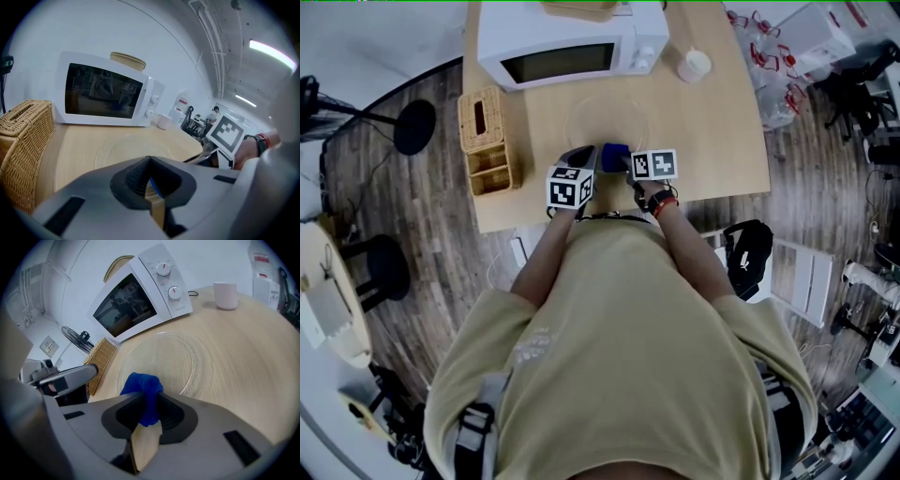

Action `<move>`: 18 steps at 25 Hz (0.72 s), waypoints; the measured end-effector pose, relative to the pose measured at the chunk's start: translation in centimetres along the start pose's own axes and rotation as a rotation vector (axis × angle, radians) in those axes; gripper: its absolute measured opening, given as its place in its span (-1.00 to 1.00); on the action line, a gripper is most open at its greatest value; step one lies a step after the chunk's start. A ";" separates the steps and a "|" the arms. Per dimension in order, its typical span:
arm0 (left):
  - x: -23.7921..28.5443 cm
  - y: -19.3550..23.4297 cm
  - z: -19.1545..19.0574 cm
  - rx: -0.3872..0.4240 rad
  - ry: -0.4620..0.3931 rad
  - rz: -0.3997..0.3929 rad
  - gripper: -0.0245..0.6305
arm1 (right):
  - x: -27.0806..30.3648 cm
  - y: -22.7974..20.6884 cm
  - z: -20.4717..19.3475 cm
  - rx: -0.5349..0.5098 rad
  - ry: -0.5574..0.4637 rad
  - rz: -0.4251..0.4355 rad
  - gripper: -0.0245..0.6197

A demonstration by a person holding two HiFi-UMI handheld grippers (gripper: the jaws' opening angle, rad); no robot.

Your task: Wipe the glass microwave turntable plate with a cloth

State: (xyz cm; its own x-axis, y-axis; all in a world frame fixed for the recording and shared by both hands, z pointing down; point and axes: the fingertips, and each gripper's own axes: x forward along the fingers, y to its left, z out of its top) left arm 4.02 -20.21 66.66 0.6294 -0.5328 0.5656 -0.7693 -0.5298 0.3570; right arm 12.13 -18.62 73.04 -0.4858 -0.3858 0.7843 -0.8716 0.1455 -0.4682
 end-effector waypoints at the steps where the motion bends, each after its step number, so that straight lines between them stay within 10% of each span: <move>1: 0.2 -0.2 0.1 0.002 0.002 -0.005 -0.87 | -0.2 -0.2 0.0 0.004 -0.003 -0.004 -0.63; 18: 2.2 -3.0 -0.3 0.036 0.040 -0.066 -0.87 | -2.9 -4.8 0.5 0.117 -0.083 -0.061 -0.60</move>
State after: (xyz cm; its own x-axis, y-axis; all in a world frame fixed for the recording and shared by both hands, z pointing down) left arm 7.68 -19.58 67.02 0.6732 -0.4696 0.5712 -0.7215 -0.5865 0.3681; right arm 17.74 -18.66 72.85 -0.4208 -0.4657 0.7785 -0.8831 0.0140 -0.4690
